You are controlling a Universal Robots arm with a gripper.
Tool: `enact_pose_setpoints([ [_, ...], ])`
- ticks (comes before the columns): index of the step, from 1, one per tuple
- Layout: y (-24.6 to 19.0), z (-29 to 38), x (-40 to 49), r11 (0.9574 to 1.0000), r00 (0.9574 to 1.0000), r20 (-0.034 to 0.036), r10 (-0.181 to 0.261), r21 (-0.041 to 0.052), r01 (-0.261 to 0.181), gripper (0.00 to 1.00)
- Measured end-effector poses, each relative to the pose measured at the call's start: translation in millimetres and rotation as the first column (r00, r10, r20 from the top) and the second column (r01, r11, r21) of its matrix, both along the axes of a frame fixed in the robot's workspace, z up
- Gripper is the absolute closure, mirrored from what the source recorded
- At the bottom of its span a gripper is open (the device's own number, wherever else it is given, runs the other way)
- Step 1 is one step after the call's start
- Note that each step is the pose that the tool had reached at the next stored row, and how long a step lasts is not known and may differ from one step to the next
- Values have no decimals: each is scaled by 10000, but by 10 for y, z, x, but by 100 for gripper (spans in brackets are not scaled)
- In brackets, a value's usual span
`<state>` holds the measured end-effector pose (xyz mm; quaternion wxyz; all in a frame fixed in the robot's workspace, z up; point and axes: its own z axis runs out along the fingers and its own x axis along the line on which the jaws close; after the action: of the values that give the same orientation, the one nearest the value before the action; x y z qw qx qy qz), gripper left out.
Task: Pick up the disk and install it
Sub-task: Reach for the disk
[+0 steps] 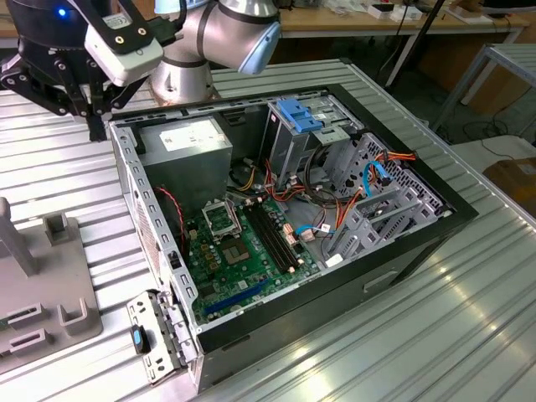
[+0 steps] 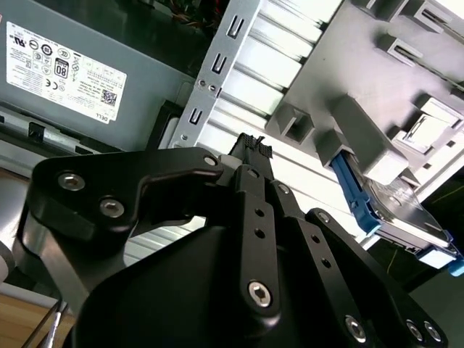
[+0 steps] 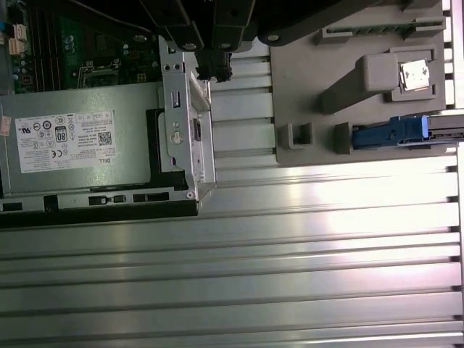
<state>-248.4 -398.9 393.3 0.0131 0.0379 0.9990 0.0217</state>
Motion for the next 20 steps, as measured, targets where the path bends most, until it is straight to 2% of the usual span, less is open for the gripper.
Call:
enact_pose_setpoints([
  [7, 0, 0, -103, 10000, 10000, 0, 0, 0, 0, 89],
  [20, 0, 0, -383, 10000, 10000, 0, 0, 0, 0, 89],
])
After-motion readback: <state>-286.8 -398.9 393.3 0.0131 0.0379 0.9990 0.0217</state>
